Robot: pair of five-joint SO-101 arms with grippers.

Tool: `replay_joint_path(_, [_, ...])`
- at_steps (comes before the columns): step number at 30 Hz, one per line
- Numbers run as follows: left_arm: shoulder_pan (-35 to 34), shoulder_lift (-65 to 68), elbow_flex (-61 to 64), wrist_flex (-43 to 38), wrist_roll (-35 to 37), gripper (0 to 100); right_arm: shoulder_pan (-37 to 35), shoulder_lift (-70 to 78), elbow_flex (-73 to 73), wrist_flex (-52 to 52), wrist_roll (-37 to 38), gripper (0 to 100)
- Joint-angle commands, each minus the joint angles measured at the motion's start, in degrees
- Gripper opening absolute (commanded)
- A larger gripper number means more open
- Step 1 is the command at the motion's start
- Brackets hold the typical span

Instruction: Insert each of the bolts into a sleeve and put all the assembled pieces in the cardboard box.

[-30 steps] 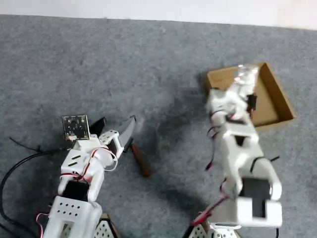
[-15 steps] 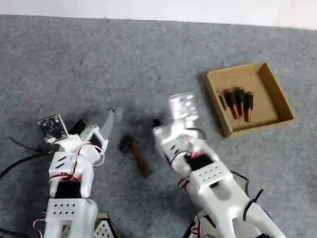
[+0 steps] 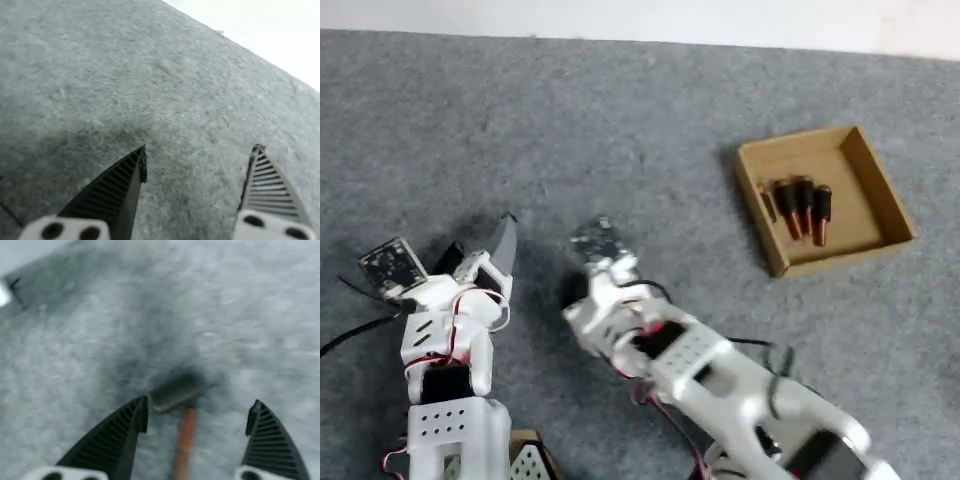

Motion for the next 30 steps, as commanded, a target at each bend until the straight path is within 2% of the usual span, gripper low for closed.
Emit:
replay_joint_path(1, [-1.36, -0.75, -3.21, -0.26, 1.93, 30, -2.95, 8.66, -9.45, -1.27, -2.20, 28.9])
replay_joint_path(6, [-3.12, -0.75, -3.03, -1.32, 2.29, 30, -2.33, 11.82, -14.02, 3.82, -2.37, 28.9])
replay_joint_path(17, [-3.12, -0.75, -2.95, -1.41, 2.37, 30, -0.04, 12.18, -13.85, 5.41, -2.46, 28.9])
replay_joint_path(23, [-3.12, -0.75, -2.86, -1.41, 2.37, 30, 3.21, 12.18, -14.37, 8.75, -6.77, 28.9])
replay_joint_path(30, [-1.10, -0.75, -2.68, -1.41, 2.02, 30, 2.77, 12.26, -14.29, 8.57, -6.86, 28.9])
